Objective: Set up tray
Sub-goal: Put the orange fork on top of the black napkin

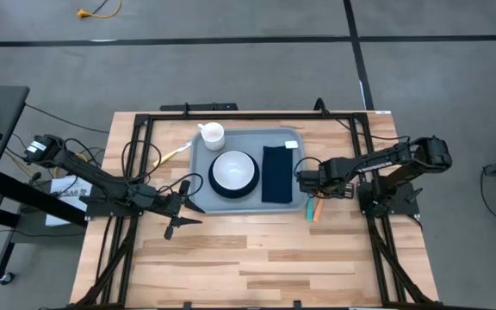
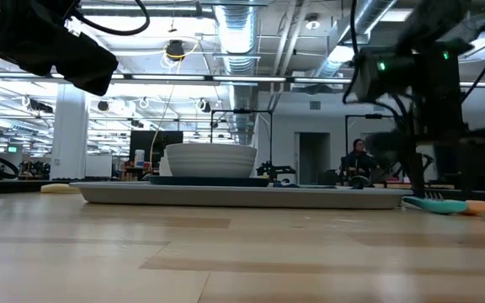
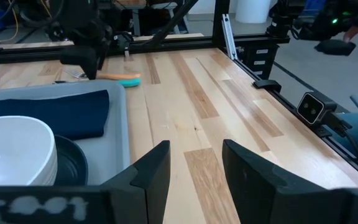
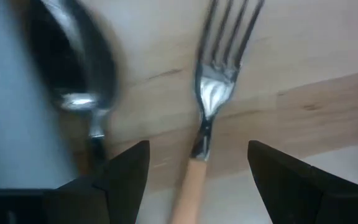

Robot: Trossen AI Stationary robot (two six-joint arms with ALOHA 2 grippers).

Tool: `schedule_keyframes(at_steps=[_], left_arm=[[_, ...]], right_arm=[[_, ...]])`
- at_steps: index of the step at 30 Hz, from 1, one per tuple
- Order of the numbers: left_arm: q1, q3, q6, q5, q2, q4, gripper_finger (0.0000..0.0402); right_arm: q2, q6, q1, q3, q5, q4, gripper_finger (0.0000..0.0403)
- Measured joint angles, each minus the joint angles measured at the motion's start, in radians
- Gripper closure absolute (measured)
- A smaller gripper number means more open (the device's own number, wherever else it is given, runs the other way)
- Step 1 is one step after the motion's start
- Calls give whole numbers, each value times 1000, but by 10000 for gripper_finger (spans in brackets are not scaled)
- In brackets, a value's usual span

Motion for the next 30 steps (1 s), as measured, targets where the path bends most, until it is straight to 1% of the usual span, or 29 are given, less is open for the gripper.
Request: schedule_keyframes(at_steps=[3, 5, 9, 15, 21, 25, 27, 30], left_arm=[[0, 0, 0, 0, 0, 0, 267], [0, 0, 0, 0, 0, 0, 267], [0, 0, 0, 0, 0, 0, 267], [0, 0, 0, 0, 0, 0, 267], [0, 0, 0, 0, 0, 0, 267], [0, 0, 1, 0, 0, 0, 267], [0, 0, 4, 0, 0, 0, 267], [0, 0, 4, 0, 0, 1, 267]], right_arm=[[-9, 6, -20, -71, -38, 81, 138], [-13, 4, -27, -88, -46, 99, 138], [-13, 0, -28, -86, -44, 92, 138], [-5, -75, -27, -70, -47, 81, 138], [-4, -78, -21, -69, -45, 80, 143], [-4, -87, -21, -68, -45, 84, 174], [-4, -90, -21, -68, -45, 86, 200], [-4, -91, -20, -68, -46, 89, 250]])
